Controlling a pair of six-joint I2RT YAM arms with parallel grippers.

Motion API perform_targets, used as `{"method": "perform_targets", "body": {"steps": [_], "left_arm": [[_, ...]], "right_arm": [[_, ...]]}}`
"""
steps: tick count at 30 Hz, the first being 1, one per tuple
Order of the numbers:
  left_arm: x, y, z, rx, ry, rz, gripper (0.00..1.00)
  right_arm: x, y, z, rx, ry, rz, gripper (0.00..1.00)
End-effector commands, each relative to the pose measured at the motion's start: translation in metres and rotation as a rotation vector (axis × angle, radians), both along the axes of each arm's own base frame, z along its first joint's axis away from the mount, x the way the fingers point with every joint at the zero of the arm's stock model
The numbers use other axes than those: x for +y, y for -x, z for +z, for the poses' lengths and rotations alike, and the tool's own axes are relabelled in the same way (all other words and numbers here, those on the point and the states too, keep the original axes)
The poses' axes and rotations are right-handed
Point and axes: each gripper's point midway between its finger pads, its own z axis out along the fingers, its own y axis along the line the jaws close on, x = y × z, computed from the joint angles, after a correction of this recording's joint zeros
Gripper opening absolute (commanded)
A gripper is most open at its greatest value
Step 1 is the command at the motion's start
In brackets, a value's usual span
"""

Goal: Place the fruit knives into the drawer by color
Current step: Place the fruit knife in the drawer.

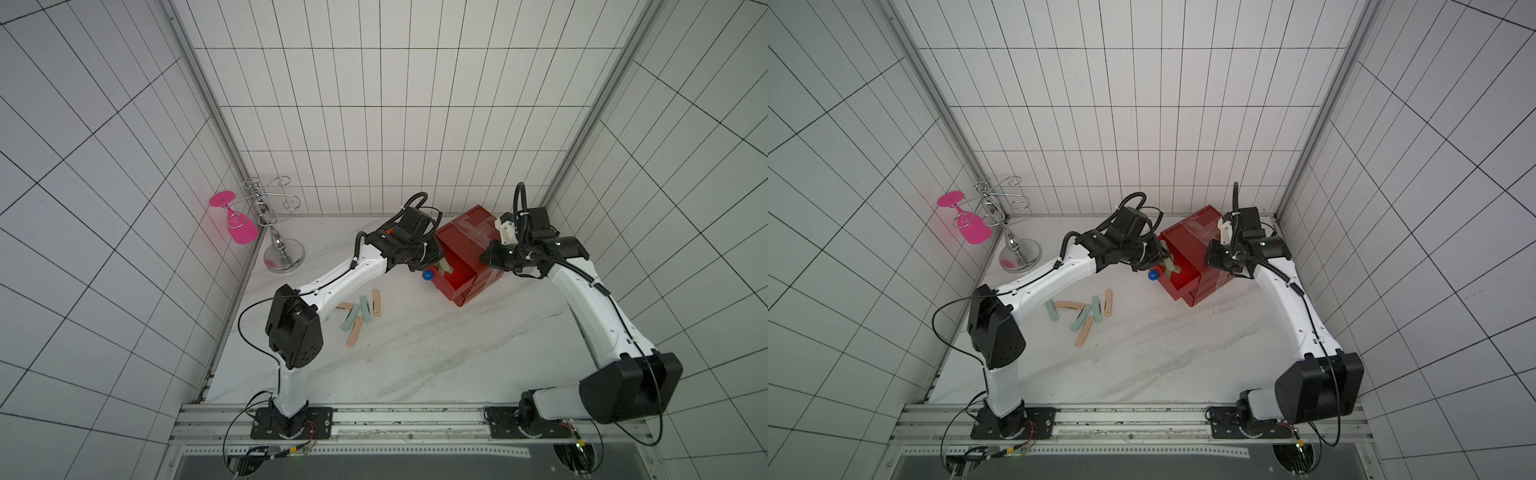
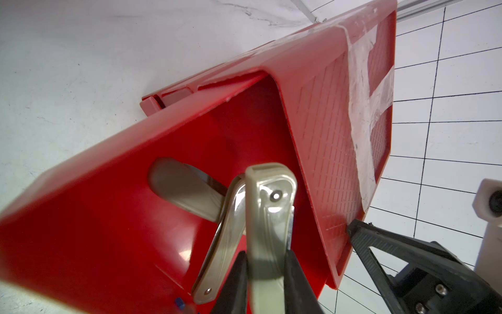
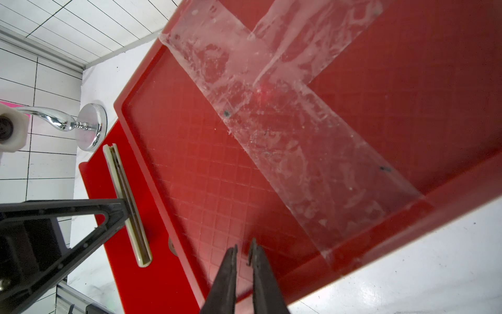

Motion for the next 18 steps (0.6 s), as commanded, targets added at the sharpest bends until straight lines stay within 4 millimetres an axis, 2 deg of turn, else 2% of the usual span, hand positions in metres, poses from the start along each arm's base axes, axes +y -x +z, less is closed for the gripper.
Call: {"method": "perform_targets", "body": {"steps": [1, 18], "left_arm": [[-0.008, -0.002, 0.001, -0.002, 0.007, 0.002, 0.24], [-0.026, -0.005, -0.006, 0.014, 0.011, -0.028, 0.29]], "right_arm": [[-0.016, 0.048, -0.051, 0.286, 0.072, -0.024, 0.15], [-0.017, 0.047, -0.052, 0.286, 0.08, -0.02, 0.16]]}}
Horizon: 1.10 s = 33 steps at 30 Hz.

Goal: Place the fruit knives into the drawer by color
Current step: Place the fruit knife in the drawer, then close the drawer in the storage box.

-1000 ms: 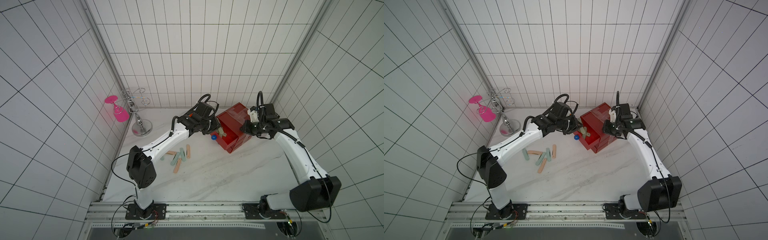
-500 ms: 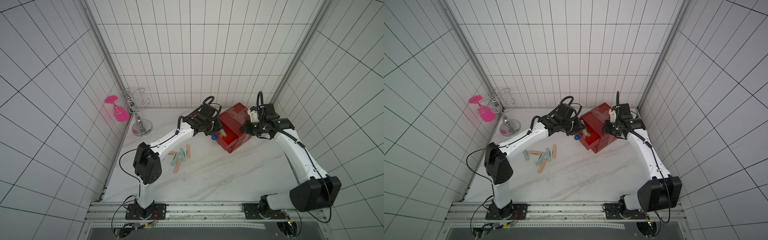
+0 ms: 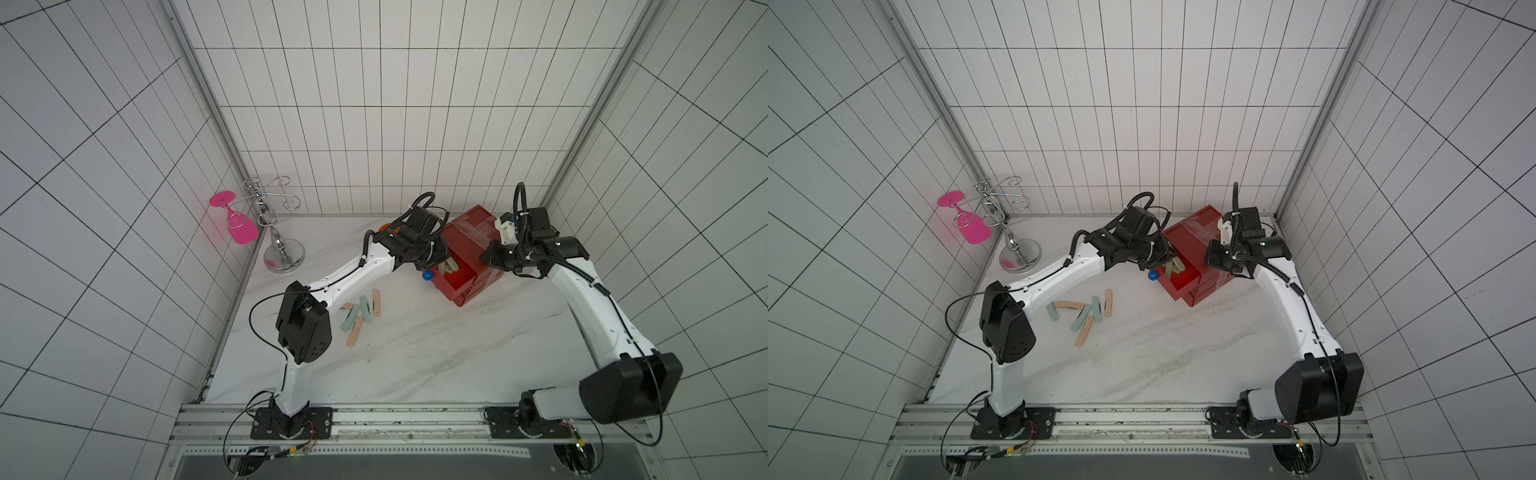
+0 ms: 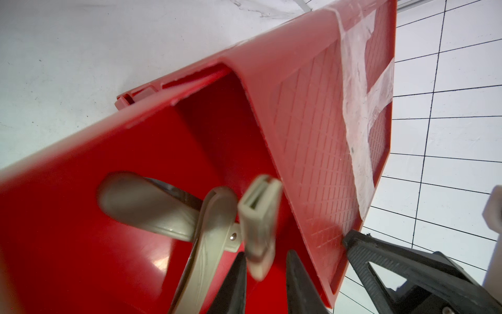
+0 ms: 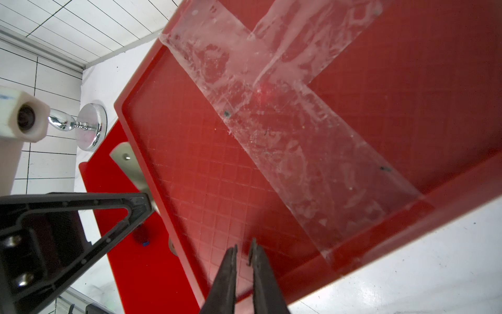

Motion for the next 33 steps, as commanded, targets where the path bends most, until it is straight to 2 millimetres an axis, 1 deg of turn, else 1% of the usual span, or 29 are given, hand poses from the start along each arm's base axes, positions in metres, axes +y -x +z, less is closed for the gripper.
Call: {"method": "perform_targets", "body": {"steps": [1, 6, 9, 12, 16, 20, 24, 29, 33], "left_arm": [[-0.008, 0.0, -0.001, 0.009, 0.003, -0.006, 0.29], [-0.009, 0.0, 0.001, 0.006, 0.006, -0.007, 0.29], [-0.009, 0.0, 0.009, -0.009, 0.012, -0.007, 0.29], [-0.007, 0.0, 0.023, -0.036, 0.021, -0.004, 0.29], [-0.001, -0.001, 0.055, -0.101, 0.036, 0.004, 0.29], [0.012, 0.002, 0.088, -0.181, 0.032, 0.016, 0.29], [0.033, 0.009, 0.111, -0.261, -0.003, 0.026, 0.28], [0.056, 0.024, 0.124, -0.349, -0.034, 0.011, 0.28], [0.072, 0.035, 0.119, -0.391, -0.021, 0.02, 0.28]], "right_arm": [[-0.017, 0.047, -0.052, 0.286, 0.08, -0.02, 0.16], [-0.017, 0.047, -0.053, 0.287, 0.081, -0.019, 0.15], [-0.017, 0.046, -0.053, 0.288, 0.081, -0.018, 0.16], [-0.017, 0.046, -0.053, 0.286, 0.08, -0.019, 0.15], [-0.017, 0.046, -0.053, 0.287, 0.079, -0.021, 0.15], [-0.017, 0.045, -0.051, 0.283, 0.079, -0.023, 0.15], [-0.018, 0.045, -0.049, 0.277, 0.083, -0.024, 0.16], [-0.02, 0.045, -0.049, 0.283, 0.092, -0.028, 0.16], [-0.021, 0.047, -0.05, 0.294, 0.099, -0.032, 0.16]]}}
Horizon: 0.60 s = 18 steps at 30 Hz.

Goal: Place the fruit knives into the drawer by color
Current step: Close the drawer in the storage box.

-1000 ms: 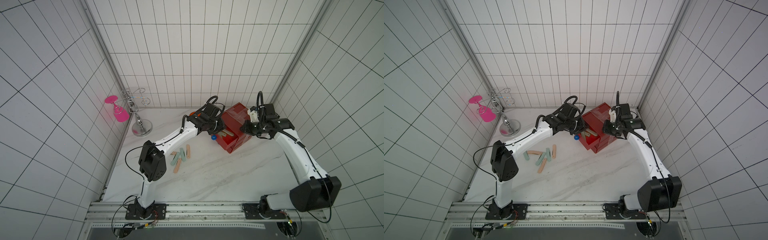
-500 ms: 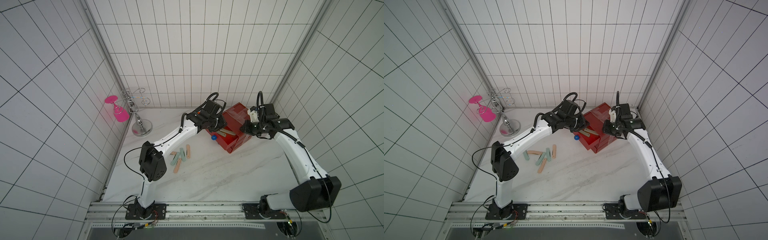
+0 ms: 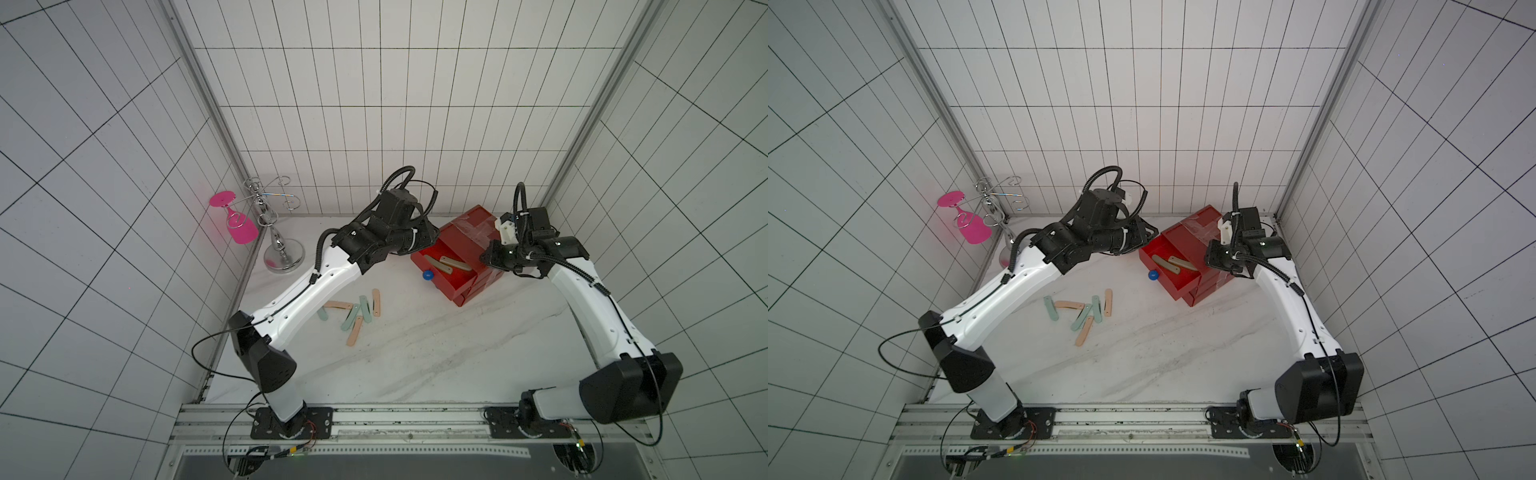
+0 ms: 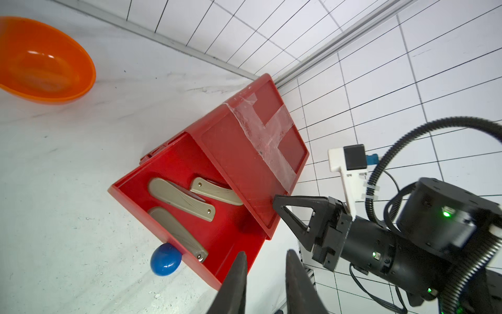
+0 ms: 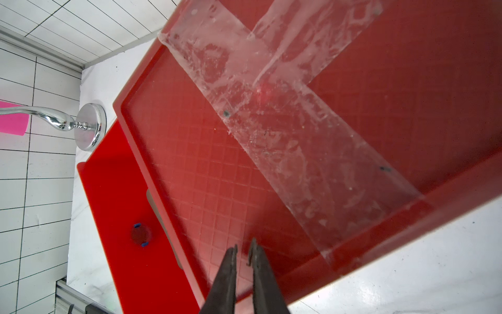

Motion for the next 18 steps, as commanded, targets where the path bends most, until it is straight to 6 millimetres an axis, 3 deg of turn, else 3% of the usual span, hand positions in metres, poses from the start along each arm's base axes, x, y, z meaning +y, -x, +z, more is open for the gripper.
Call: {"method": "perform_targets", "body": {"steps": [1, 9, 18], "left_arm": [[0.012, 0.001, -0.012, -0.05, -0.018, 0.012, 0.28], [0.046, 0.013, -0.056, 0.002, 0.018, 0.018, 0.27], [0.058, 0.022, -0.101, 0.065, 0.04, 0.019, 0.26]], "right_arm": [[-0.021, 0.047, -0.05, 0.295, 0.096, -0.032, 0.16], [-0.025, 0.05, -0.049, 0.304, 0.119, -0.043, 0.15], [-0.026, 0.052, -0.052, 0.317, 0.124, -0.045, 0.16]]}}
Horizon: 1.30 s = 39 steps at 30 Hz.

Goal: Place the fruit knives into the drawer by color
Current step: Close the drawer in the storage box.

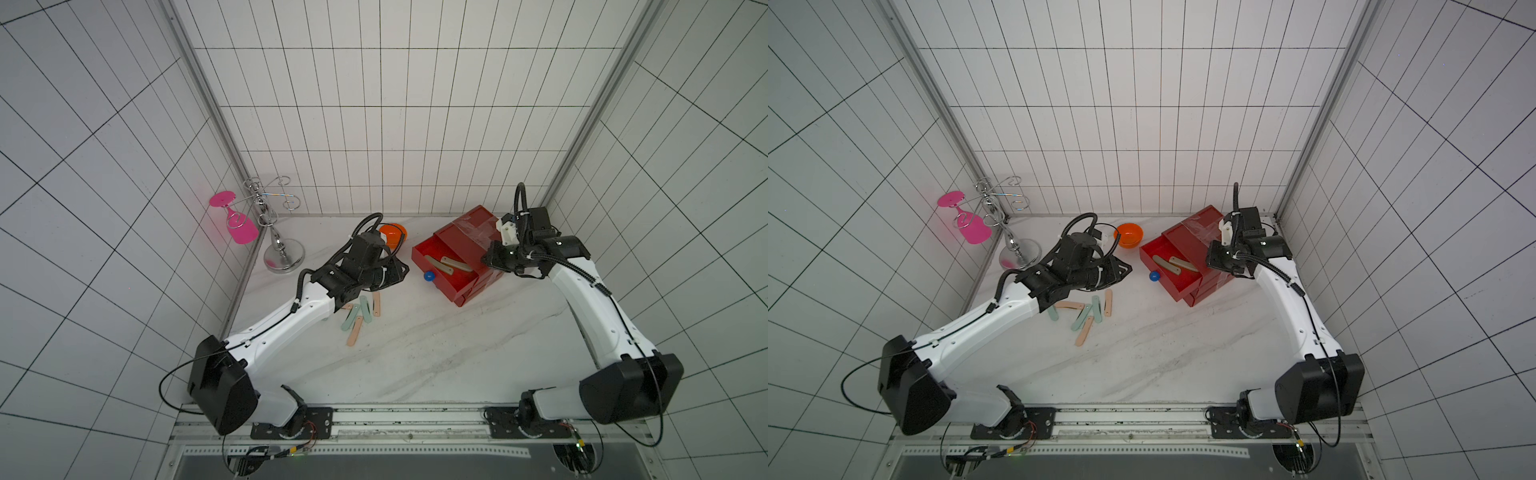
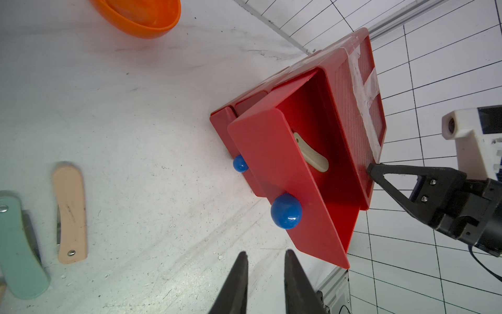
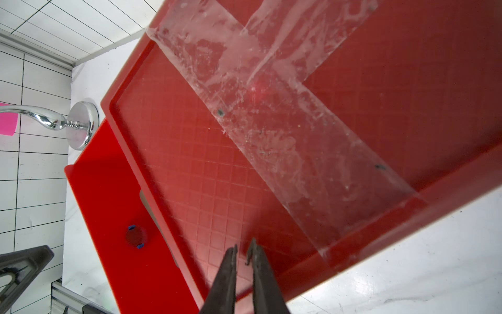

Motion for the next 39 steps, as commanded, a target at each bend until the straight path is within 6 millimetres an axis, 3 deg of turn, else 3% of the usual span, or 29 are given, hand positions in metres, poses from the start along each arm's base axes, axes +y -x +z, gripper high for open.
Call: {"method": "perform_targets", "body": {"steps": [1, 9, 21, 39], "left_arm": [[-0.004, -0.002, 0.012, -0.043, 0.07, -0.01, 0.25], [-0.017, -0.005, -0.016, 0.026, 0.069, -0.042, 0.24], [-0.032, -0.018, -0.038, 0.064, 0.079, -0.052, 0.23], [-0.071, -0.04, -0.035, 0.055, 0.102, -0.107, 0.08]], "right_arm": [[-0.022, 0.048, -0.053, 0.303, 0.104, -0.035, 0.16], [-0.021, 0.048, -0.06, 0.321, 0.103, -0.032, 0.15], [-0.019, 0.047, -0.063, 0.323, 0.095, -0.027, 0.15], [-0.018, 0.05, -0.071, 0.343, 0.089, -0.021, 0.15]]}}
